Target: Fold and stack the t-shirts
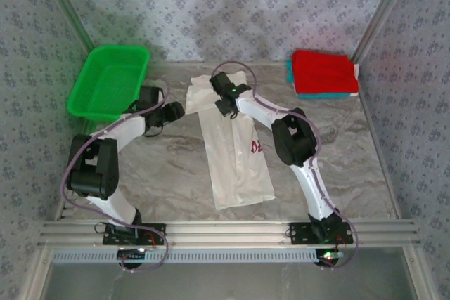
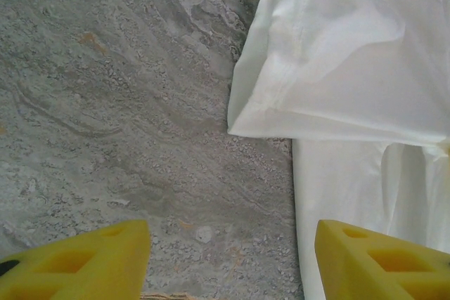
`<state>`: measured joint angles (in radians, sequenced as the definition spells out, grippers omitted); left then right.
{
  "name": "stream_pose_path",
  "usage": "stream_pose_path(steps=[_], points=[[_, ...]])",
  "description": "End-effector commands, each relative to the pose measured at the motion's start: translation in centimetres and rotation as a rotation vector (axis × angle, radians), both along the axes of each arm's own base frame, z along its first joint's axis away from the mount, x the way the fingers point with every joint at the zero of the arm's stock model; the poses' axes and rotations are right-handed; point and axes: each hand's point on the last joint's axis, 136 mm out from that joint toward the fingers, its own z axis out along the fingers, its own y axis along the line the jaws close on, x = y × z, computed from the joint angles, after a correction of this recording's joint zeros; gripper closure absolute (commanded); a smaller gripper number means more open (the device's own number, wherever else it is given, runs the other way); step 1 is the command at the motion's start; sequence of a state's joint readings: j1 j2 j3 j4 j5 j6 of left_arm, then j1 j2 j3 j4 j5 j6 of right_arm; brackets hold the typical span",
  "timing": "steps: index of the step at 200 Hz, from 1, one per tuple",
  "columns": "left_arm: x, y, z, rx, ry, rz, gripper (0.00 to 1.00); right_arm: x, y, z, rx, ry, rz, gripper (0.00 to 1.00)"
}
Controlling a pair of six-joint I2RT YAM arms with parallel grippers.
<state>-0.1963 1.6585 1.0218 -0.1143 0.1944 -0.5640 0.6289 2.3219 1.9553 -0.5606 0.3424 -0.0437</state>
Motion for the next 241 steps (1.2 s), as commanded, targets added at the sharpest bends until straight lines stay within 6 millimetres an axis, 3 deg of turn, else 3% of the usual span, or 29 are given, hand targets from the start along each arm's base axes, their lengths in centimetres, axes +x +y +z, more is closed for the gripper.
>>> stream_pose_path(steps=[1, 42, 62, 107, 126, 140, 161, 184, 196, 219, 241], points=[[0.6, -0.1, 1.0, -0.022, -0.029, 0.002, 0.36, 0.7, -1.2, 3.6, -0.015, -0.056, -0.021, 1.00], [0.4, 0.1, 0.9, -0.007, -0.019, -0.003, 0.36, 0.9, -3.1, 4.8, -0.070, -0.086, -0.035, 1.00], [0.5, 0.1, 0.8, -0.007, -0.019, -0.001, 0.36, 0.7, -3.7, 4.4, -0.065, -0.070, -0.020, 1.00], [0.7, 0.0, 0.9, -0.010, -0.019, -0.005, 0.35, -0.6, -3.8, -0.5, -0.107, 0.027, -0.008, 0.99], [0.7, -0.1, 0.9, -0.009, -0.016, -0.009, 0.35, -1.1, -3.7, -1.5, -0.095, 0.051, -0.010, 0.97], [0.9, -0.2, 1.0, -0.014, -0.014, -0.016, 0.35, -1.6, -3.1, -1.8, -0.040, 0.080, 0.009, 0.90], [1.5, -0.7, 1.4, -0.020, -0.019, -0.029, 0.34, -2.4, -1.8, -0.9, 0.087, 0.132, 0.029, 0.84], [2.6, -1.4, 2.8, -0.022, -0.048, -0.046, 0.33, -2.5, -1.4, 2.2, 0.295, 0.170, 0.011, 0.68], [3.2, -2.2, 3.5, -0.021, -0.062, -0.063, 0.33, -2.5, -1.5, 4.1, 0.434, 0.177, 0.000, 0.65], [4.0, -3.5, 3.8, -0.025, -0.063, -0.088, 0.33, -1.9, -3.8, 5.7, 0.588, 0.168, -0.078, 0.60], [3.8, -4.4, 3.4, -0.029, -0.059, -0.103, 0.33, -2.6, -5.9, 4.4, 0.485, 0.147, -0.139, 0.59]])
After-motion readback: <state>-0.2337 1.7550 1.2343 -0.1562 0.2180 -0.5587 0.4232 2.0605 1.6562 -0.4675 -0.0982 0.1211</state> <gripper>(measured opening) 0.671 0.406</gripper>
